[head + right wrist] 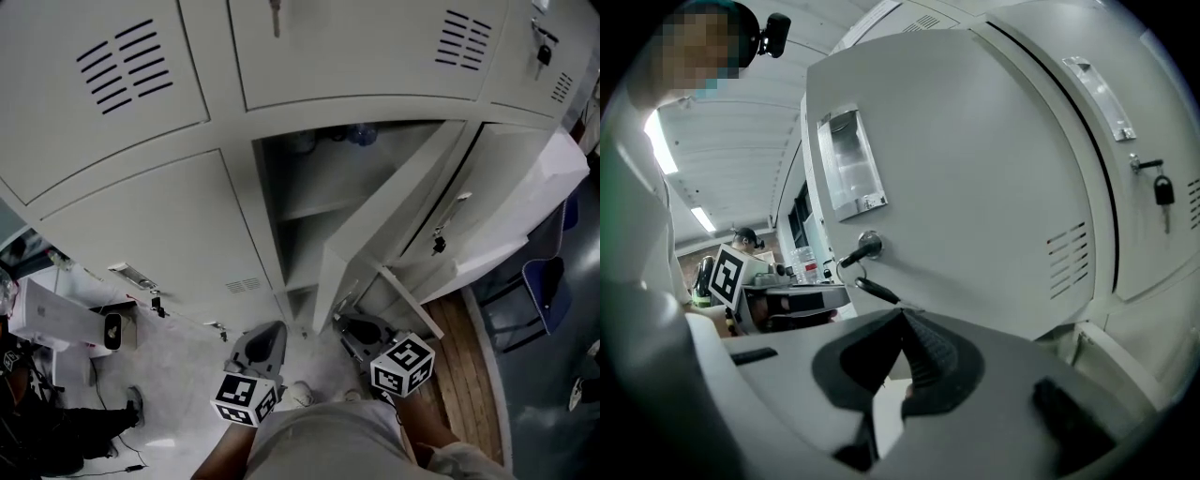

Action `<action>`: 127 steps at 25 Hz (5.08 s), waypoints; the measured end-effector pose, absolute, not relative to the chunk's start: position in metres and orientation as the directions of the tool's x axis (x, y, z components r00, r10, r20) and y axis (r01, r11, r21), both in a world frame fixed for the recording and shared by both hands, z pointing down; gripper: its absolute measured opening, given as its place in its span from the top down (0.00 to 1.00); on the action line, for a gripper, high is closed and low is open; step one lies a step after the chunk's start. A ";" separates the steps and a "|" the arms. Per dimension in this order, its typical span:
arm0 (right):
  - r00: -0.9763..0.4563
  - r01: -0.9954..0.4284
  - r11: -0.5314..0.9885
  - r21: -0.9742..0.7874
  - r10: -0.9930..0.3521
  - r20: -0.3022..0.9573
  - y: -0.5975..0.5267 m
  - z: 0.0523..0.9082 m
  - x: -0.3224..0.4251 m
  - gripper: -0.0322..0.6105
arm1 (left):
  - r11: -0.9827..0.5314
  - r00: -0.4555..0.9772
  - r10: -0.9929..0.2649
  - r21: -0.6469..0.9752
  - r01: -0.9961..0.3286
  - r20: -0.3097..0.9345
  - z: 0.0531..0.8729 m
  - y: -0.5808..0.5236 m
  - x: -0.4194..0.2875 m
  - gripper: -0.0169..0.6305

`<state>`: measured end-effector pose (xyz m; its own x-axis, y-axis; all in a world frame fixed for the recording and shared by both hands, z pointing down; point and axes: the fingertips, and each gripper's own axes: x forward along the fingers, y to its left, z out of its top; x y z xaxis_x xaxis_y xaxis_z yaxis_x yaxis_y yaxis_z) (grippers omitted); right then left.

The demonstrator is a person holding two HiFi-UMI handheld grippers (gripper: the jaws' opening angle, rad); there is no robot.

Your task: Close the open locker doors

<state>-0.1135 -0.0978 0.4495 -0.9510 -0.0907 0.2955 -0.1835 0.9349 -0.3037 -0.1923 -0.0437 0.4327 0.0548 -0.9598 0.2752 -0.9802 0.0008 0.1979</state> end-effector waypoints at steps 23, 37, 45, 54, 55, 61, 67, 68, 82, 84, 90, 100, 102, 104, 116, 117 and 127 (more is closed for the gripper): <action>-0.954 -0.172 0.943 -0.285 -0.086 0.289 -0.120 0.450 -0.172 0.91 | 0.032 0.021 -0.962 0.187 -0.982 0.272 0.433 -0.042 -0.240 0.95; -0.956 -0.164 0.942 -0.292 -0.079 0.283 -0.134 0.453 -0.193 0.91 | 0.053 0.000 -0.963 0.192 -0.980 0.268 0.432 -0.046 -0.255 0.95; -0.957 -0.160 0.944 -0.288 -0.077 0.281 -0.145 0.454 -0.204 0.91 | 0.073 -0.017 -0.963 0.199 -0.977 0.269 0.435 -0.045 -0.262 0.95; -0.955 -0.167 0.943 -0.288 -0.082 0.283 -0.155 0.455 -0.212 0.91 | 0.086 -0.028 -0.962 0.203 -0.975 0.273 0.436 -0.045 -0.269 0.95; -0.956 -0.166 0.943 -0.289 -0.082 0.283 -0.155 0.455 -0.212 0.91 | 0.088 -0.030 -0.961 0.203 -0.975 0.273 0.436 -0.044 -0.270 0.95; -0.956 -0.163 0.942 -0.292 -0.077 0.284 -0.154 0.458 -0.214 0.91 | 0.094 -0.034 -0.960 0.205 -0.974 0.279 0.439 -0.043 -0.273 0.95; -0.954 -0.172 0.940 -0.296 -0.083 0.289 -0.152 0.460 -0.212 0.91 | 0.082 -0.020 -0.958 0.207 -0.975 0.285 0.440 -0.043 -0.271 0.95; -0.953 -0.173 0.939 -0.297 -0.084 0.290 -0.151 0.460 -0.211 0.91 | 0.077 -0.015 -0.958 0.207 -0.975 0.287 0.441 -0.043 -0.270 0.95; -0.935 -0.251 0.921 -0.297 -0.151 0.321 -0.144 0.471 -0.180 0.91 | -0.010 0.076 -0.952 0.217 -0.976 0.297 0.447 -0.044 -0.249 0.95; -0.929 -0.274 0.914 -0.301 -0.171 0.327 -0.142 0.474 -0.171 0.91 | -0.030 0.098 -0.949 0.221 -0.975 0.300 0.448 -0.045 -0.243 0.95; -0.912 -0.346 0.886 -0.308 -0.242 0.330 -0.144 0.476 -0.131 0.91 | -0.121 0.188 -0.936 0.228 -0.966 0.298 0.452 -0.059 -0.212 0.95; -0.859 -0.487 0.815 -0.315 -0.380 0.343 -0.174 0.478 -0.027 0.91 | -0.248 0.312 -0.904 0.235 -0.940 0.292 0.449 -0.101 -0.131 0.95; -0.849 -0.505 0.804 -0.315 -0.397 0.348 -0.181 0.477 -0.005 0.91 | -0.258 0.323 -0.900 0.238 -0.936 0.293 0.449 -0.109 -0.114 0.95; -0.840 -0.521 0.794 -0.313 -0.412 0.352 -0.188 0.476 0.018 0.91 | -0.270 0.335 -0.895 0.240 -0.932 0.295 0.448 -0.117 -0.095 0.95; -0.778 -0.610 0.730 -0.307 -0.479 0.407 -0.241 0.499 0.142 0.91 | -0.287 0.355 -0.881 0.243 -0.926 0.312 0.454 -0.149 -0.007 0.95; -0.775 -0.613 0.728 -0.308 -0.478 0.413 -0.244 0.502 0.149 0.91 | -0.282 0.351 -0.882 0.242 -0.928 0.315 0.456 -0.150 -0.003 0.95; -0.788 -0.558 0.777 -0.291 -0.386 0.480 -0.250 0.545 0.178 0.91 | -0.220 0.295 -0.884 0.233 -0.947 0.363 0.471 -0.152 0.023 0.95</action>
